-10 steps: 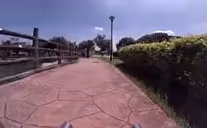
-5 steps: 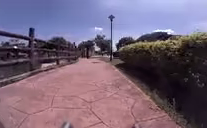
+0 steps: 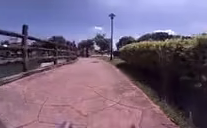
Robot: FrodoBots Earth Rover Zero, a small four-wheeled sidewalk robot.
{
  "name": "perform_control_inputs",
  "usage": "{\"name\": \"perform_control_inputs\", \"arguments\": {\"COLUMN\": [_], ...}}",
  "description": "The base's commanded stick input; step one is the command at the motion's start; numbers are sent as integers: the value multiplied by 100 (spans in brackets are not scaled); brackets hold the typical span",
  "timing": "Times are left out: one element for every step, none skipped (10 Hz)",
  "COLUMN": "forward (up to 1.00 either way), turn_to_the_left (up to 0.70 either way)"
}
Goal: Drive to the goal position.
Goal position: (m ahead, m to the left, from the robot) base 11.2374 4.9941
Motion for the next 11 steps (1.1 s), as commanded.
{"name": "perform_control_inputs", "arguments": {"forward": [0,0,0,0,0,0,6,44,65,70,70], "turn_to_the_left": [0,0,0,0,0,0,0,0,0,0,0]}}
